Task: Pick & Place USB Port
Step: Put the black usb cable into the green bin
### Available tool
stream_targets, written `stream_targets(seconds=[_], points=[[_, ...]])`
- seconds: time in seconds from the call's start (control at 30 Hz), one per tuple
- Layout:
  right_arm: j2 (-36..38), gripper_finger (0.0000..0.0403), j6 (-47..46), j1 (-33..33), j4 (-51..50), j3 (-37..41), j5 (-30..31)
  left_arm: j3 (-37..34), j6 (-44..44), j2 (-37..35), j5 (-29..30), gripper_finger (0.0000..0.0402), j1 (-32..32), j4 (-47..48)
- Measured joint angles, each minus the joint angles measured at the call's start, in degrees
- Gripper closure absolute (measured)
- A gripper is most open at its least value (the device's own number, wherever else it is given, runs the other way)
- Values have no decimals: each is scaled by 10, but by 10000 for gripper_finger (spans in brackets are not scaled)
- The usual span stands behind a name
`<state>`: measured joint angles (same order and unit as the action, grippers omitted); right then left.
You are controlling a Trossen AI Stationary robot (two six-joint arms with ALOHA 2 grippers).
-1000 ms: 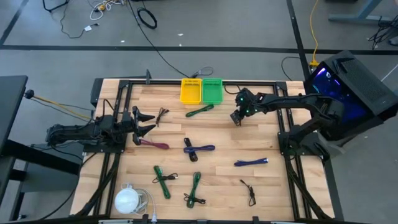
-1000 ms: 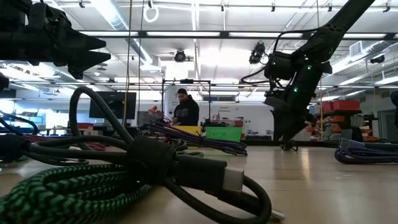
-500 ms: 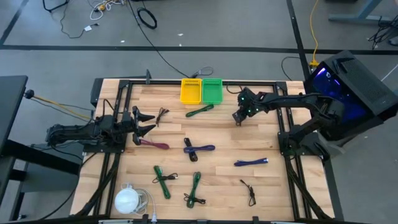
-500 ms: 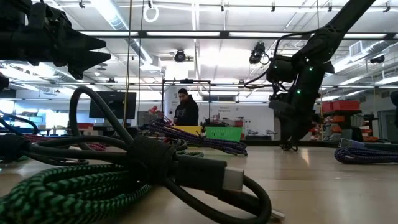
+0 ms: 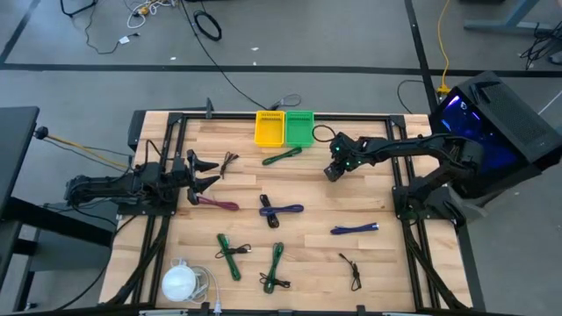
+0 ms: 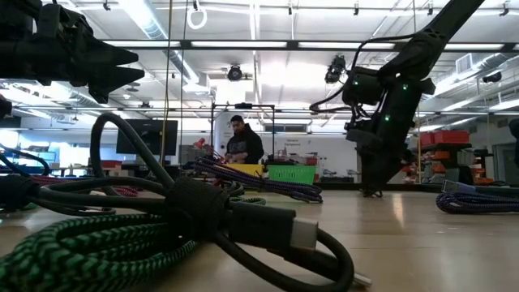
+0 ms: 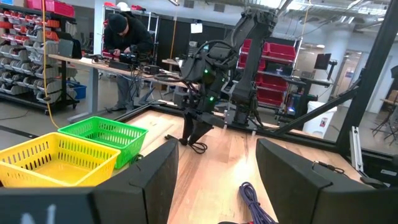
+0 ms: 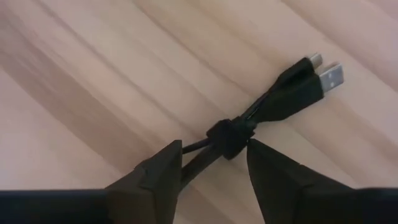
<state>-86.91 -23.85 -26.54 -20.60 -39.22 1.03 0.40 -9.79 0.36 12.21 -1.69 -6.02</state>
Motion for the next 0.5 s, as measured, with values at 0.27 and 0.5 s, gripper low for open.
stream_targets(seconds=[0.27, 0.5], points=[[-37, 270, -1, 1, 23, -2, 13, 0, 0, 0, 0, 181, 0, 0], [-21, 394, 35, -1, 58, -10, 27, 0, 0, 0, 0, 181, 0, 1]])
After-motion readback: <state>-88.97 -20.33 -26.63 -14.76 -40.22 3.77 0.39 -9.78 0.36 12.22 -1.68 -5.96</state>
